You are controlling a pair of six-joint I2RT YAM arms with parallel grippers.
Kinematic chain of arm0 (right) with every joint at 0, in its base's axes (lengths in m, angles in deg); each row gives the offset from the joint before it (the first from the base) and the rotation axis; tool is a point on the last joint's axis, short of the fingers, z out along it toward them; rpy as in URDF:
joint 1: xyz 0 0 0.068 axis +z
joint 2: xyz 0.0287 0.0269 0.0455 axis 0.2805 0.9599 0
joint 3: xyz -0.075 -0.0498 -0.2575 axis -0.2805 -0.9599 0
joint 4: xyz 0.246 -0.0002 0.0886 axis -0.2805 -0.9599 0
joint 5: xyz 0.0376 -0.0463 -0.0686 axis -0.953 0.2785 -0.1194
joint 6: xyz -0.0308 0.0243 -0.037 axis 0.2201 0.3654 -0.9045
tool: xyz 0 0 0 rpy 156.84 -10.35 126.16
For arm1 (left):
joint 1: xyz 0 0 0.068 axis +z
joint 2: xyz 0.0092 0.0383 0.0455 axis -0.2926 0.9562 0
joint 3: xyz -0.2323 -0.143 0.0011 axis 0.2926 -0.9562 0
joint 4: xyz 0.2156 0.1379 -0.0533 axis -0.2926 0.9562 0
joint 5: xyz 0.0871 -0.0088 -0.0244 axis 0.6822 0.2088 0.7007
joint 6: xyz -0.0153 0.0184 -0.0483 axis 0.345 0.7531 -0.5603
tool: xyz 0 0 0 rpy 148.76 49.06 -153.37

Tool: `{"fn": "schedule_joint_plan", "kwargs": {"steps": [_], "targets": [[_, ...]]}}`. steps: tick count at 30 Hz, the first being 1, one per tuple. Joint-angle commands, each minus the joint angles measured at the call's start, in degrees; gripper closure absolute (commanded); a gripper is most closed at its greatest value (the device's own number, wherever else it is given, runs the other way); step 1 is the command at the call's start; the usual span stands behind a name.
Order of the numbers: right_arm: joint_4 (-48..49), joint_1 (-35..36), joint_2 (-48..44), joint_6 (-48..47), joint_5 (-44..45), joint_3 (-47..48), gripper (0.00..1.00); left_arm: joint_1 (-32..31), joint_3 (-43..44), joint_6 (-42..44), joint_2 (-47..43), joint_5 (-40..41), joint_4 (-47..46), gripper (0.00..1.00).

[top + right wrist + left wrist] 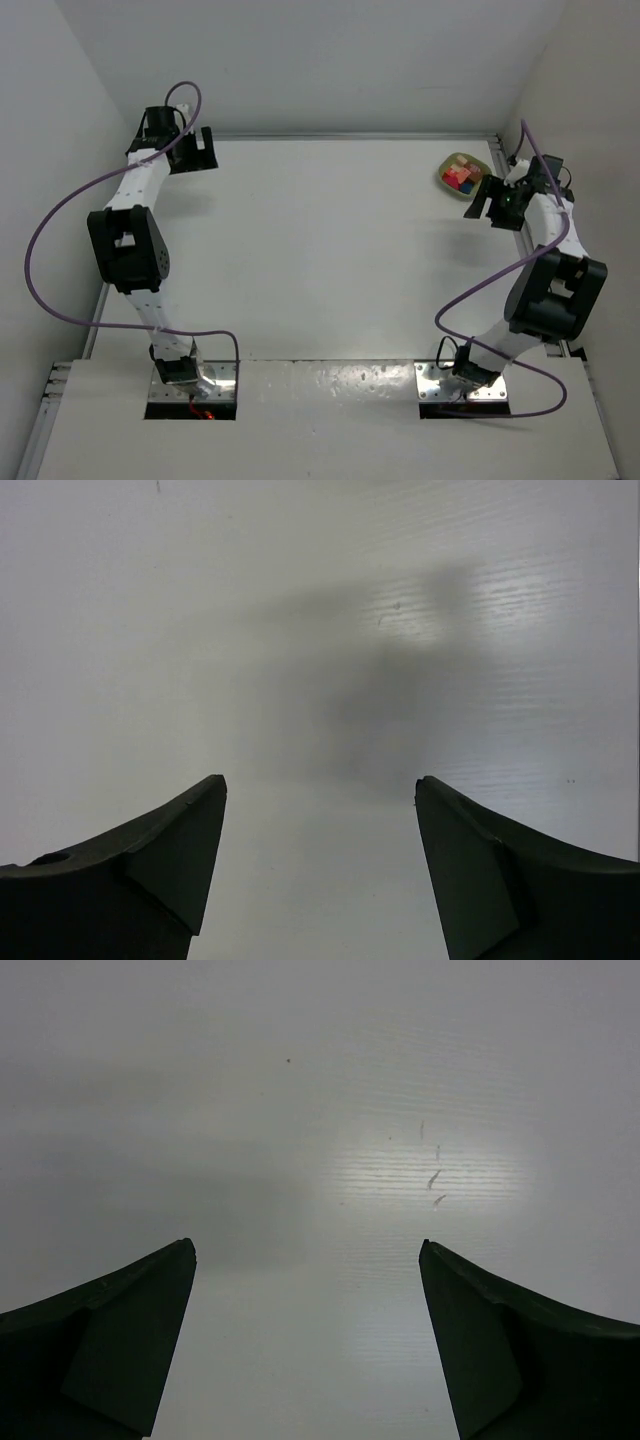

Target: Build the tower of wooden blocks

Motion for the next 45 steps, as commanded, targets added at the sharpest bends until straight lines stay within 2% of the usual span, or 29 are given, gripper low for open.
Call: {"fn": "schedule_joint_plan", "kwargs": {"steps": [1,3,5,6,7,9,16,20,21,26,30,45], "targets": [[-1.19,-0.11,-1.35,2.9,1.98,1.18,0.24,-1.0,1.03,-0.42,-2.47,4.72,-1.34,0.0],[0.55,-0.02,-1.17,4.21,2.51,1.18,0.24,-1.53,1.83,0.82,-2.48,7.27,-0.73,0.0],[1.97,-0.11,-0.04,6.75,3.73,1.36,0.29,-2.15,2.44,1.44,-3.0,9.04,-0.11,0.0],[3.36,-0.11,0.75,8.33,4.17,1.97,0.37,-2.15,2.44,2.22,-3.01,8.34,0.58,0.0],[3.9,-0.37,1.37,13.05,4.61,2.15,0.39,-2.15,2.44,3.28,-3.53,5.73,1.2,0.0],[5.12,-0.99,4.79,16.33,7.07,4.25,0.42,-2.15,1.22,8.87,-4.23,0.19,1.82,0.0],[5.31,-0.11,16.13,29.61,9.71,15.91,0.51,-2.15,-2.91,7.6,-6.16,-1.16,2.88,0.0],[4.61,1.99,21.23,28.58,12.87,21.66,0.55,-2.76,-3.97,6.45,-6.79,4.1,2.88,0.0],[4.61,2.61,22.98,28.65,16.36,23.06,0.57,-2.76,-3.97,6.45,-6.79,4.81,2.88,0.0],[4.95,2.53,26.68,28.92,18.06,26.93,0.62,-2.76,-3.97,7.07,-7.31,7.88,2.88,0.0],[5.4,2.53,28.97,30.14,20.17,28.95,0.62,-2.76,-4.5,6.54,-7.31,10.44,2.88,0.0],[5.31,2.53,36.53,30.41,24.3,36.86,0.64,-2.76,-1.25,6.54,-2.74,10.45,2.88,0.0]]}}
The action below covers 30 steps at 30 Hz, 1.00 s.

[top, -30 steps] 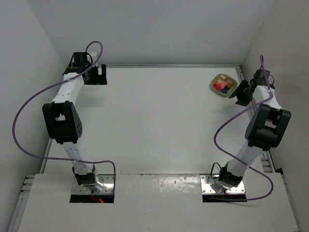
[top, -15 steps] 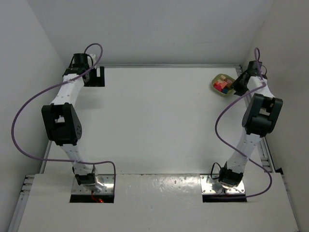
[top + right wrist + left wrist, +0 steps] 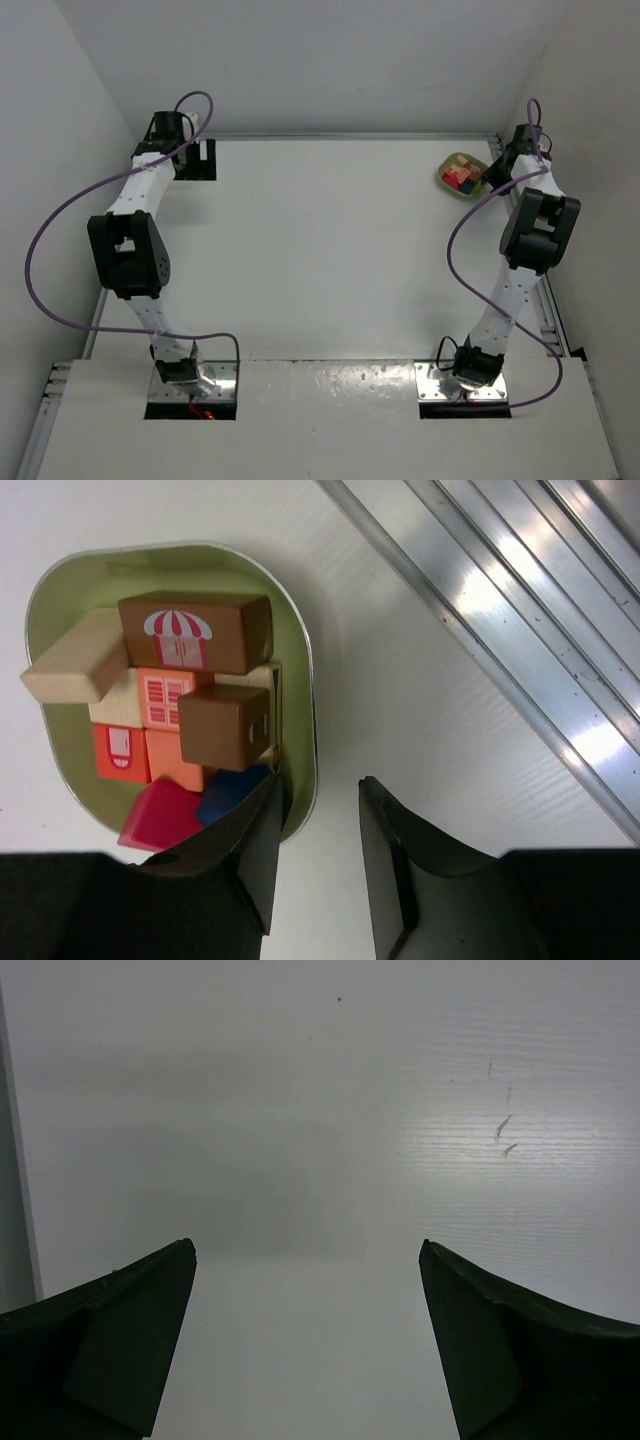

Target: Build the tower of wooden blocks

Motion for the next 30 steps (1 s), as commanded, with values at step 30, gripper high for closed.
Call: {"fn": "schedule_joint_plan", "kwargs": {"steps": [30], "targets": [[5.24,3.05,8.17,-8.71,7.93,9.98,1.0,-0.97,7.1,1.96,3.94,2.98,3.36,0.0]]}}
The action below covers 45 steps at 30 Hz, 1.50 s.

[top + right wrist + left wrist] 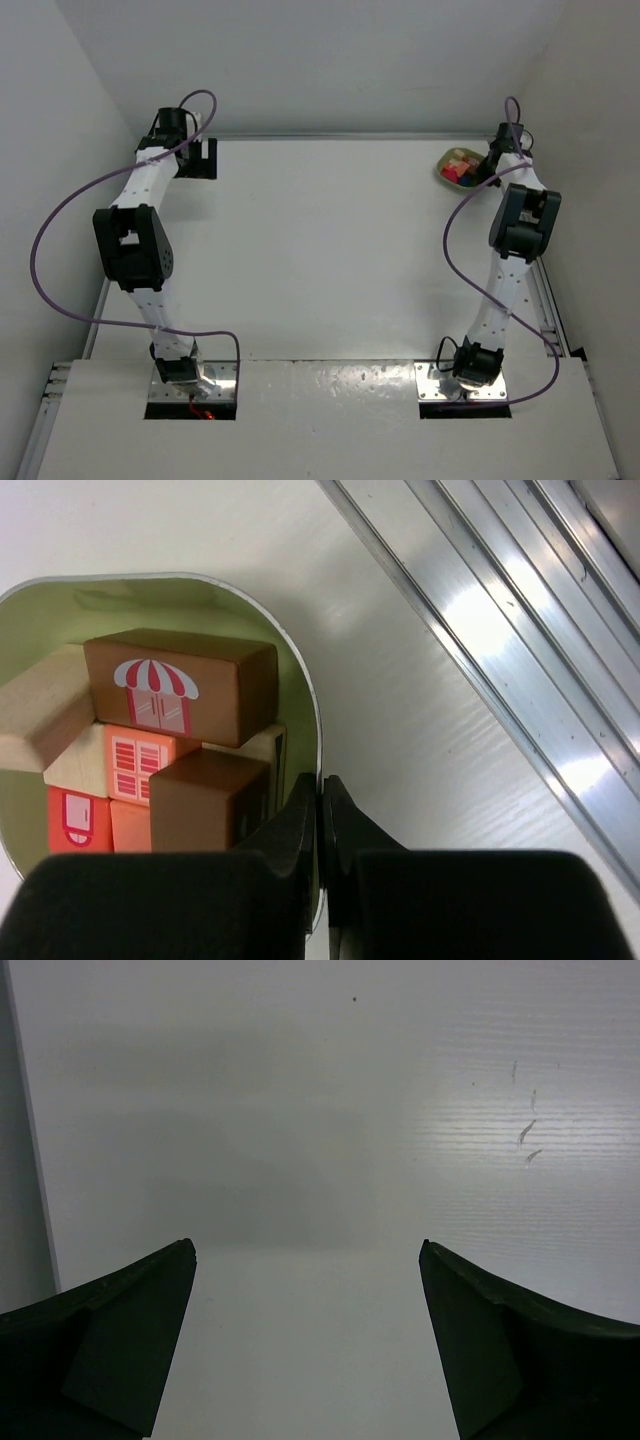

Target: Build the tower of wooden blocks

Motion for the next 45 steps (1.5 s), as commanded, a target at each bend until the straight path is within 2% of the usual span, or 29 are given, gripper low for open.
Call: {"fn": "schedule_joint_plan", "kwargs": {"steps": [1,3,7,10,12,18,23,27,32,37,41,45], "targets": [[1.64,0.25,-3.99,-6.72,2.04,-0.84,1.0,-0.45,2.25,0.71,-0.15,-0.73,0.58,0.0],[2.6,0.86,-7.92,-8.05,-0.67,-3.2,1.0,0.07,2.25,0.19,0.37,-1.43,0.58,0.0],[9.36,4.02,-15.5,-17.95,-4.64,-13.38,1.0,0.6,2.25,-0.43,1.0,-2.85,0.58,0.0],[11.83,6.66,-22.44,-22.29,-7.45,-22.86,1.0,1.75,1.73,-1.04,1.0,-5.4,0.58,0.0],[12.54,8.59,-25.51,-23.97,-8.33,-25.53,1.0,2.28,1.72,-1.04,1.0,-6.19,0.58,0.0],[14.47,12.9,-31.23,-27.83,-12.37,-36.68,1.0,2.8,-0.12,-1.04,-0.05,-7.94,0.58,0.0],[14.47,18.43,-33.7,-30.29,-16.24,-41.35,1.0,3.33,-2.14,-1.04,-1.99,-8.47,0.58,0.0],[17.98,23.79,-35.73,-36.6,-17.03,-44.87,1.0,3.33,-5.39,-0.52,-4.27,-8.47,0.58,0.0],[22.28,31.34,-37.92,-42.5,-14.85,-47.78,1.0,3.33,-12.41,-1.65,-9.19,-8.47,-2.58,0.0],[26.84,36.8,-38.81,-48.38,-10.89,-49.36,1.0,3.85,-15.67,-2.19,-11.74,-7.33,-3.63,0.0],[30.46,42.87,-39.68,-53.31,-3.07,-50.32,1.0,4.47,-18.22,-4.2,-13.85,-7.33,-5.22,0.0],[40.89,47.09,-40.83,-59.72,1.06,-54.19,1.0,5.09,-19.54,-5.35,-14.39,-7.33,-5.22,0.0]]}}
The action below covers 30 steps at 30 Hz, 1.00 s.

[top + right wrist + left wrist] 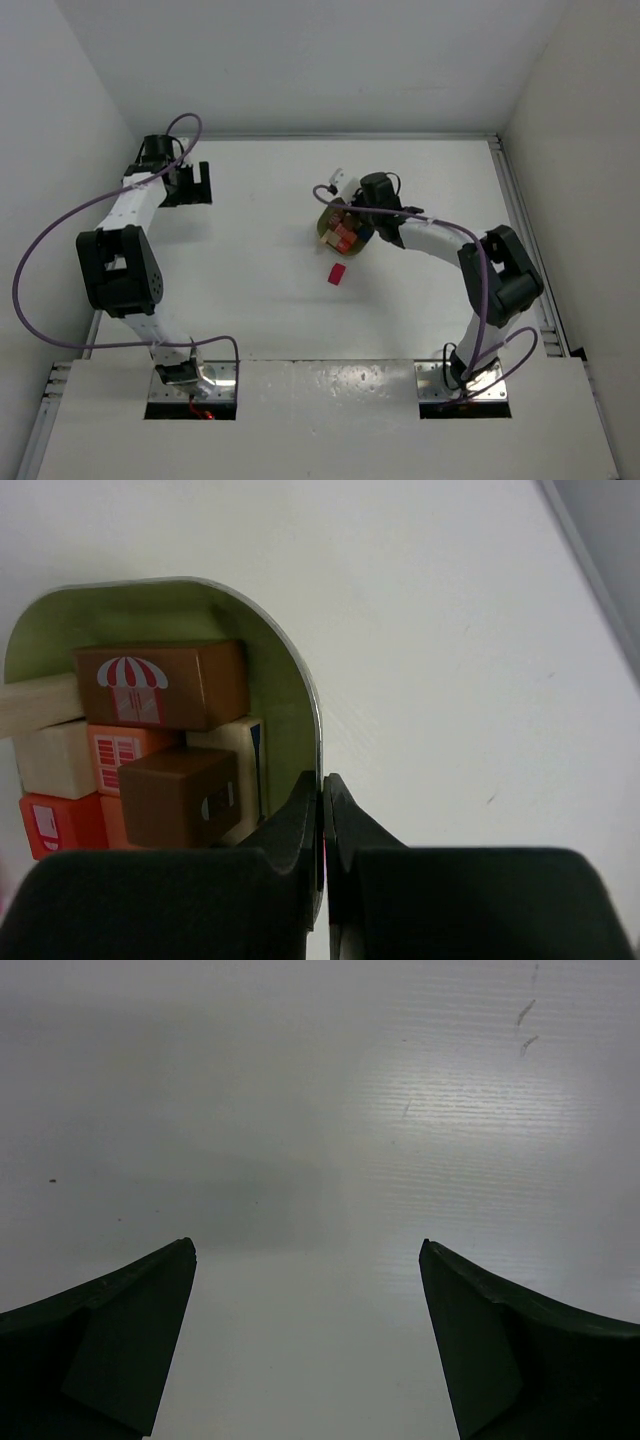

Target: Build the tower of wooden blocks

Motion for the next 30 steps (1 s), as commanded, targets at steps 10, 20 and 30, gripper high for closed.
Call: {"fn": "schedule_joint_plan", "kwargs": {"steps": [10,20,30], "targets": [[27.75,9.27,-3.21,-18.78,12.58,-7.45,1.0,3.44,-0.79,-1.41,-2.71,-1.7,-2.46,0.0],[43.66,15.42,-3.56,-31.1,13.46,-12.81,1.0,4.58,-2.55,1.13,-2.71,-5.65,-3.0,0.0],[54.74,21.05,-1.11,-39.1,15.65,-15.19,1.0,5.73,-7.3,4.3,-6.49,-7.33,-7.91,0.0]]}}
